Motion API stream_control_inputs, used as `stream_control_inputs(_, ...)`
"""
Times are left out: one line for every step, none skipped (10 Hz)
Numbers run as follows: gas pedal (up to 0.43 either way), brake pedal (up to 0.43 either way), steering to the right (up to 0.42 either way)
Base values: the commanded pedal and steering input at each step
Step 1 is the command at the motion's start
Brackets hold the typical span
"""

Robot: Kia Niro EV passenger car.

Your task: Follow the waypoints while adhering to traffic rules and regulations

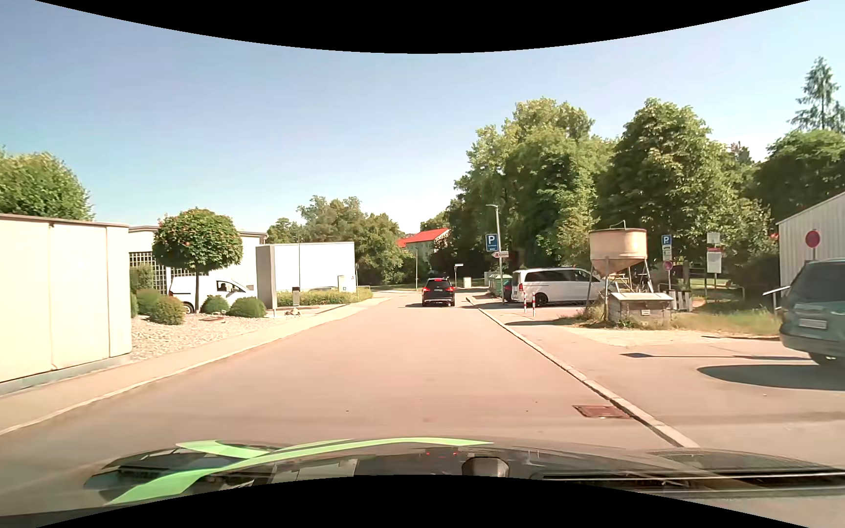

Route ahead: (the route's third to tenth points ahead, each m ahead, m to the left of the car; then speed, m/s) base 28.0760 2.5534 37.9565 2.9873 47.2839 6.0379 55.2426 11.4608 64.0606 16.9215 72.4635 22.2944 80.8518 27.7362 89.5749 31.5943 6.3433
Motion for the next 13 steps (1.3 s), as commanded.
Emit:
stream_control_inputs(0.028, 0.0, -0.009)
stream_control_inputs(0.028, 0.0, -0.009)
stream_control_inputs(0.028, 0.0, -0.008)
stream_control_inputs(0.028, 0.0, -0.008)
stream_control_inputs(0.028, 0.0, -0.008)
stream_control_inputs(0.028, 0.0, -0.009)
stream_control_inputs(0.028, 0.0, -0.008)
stream_control_inputs(0.039, 0.0, -0.009)
stream_control_inputs(0.039, 0.0, -0.009)
stream_control_inputs(0.039, 0.0, -0.009)
stream_control_inputs(0.039, 0.0, -0.009)
stream_control_inputs(0.039, 0.0, -0.01)
stream_control_inputs(0.028, 0.0, -0.012)
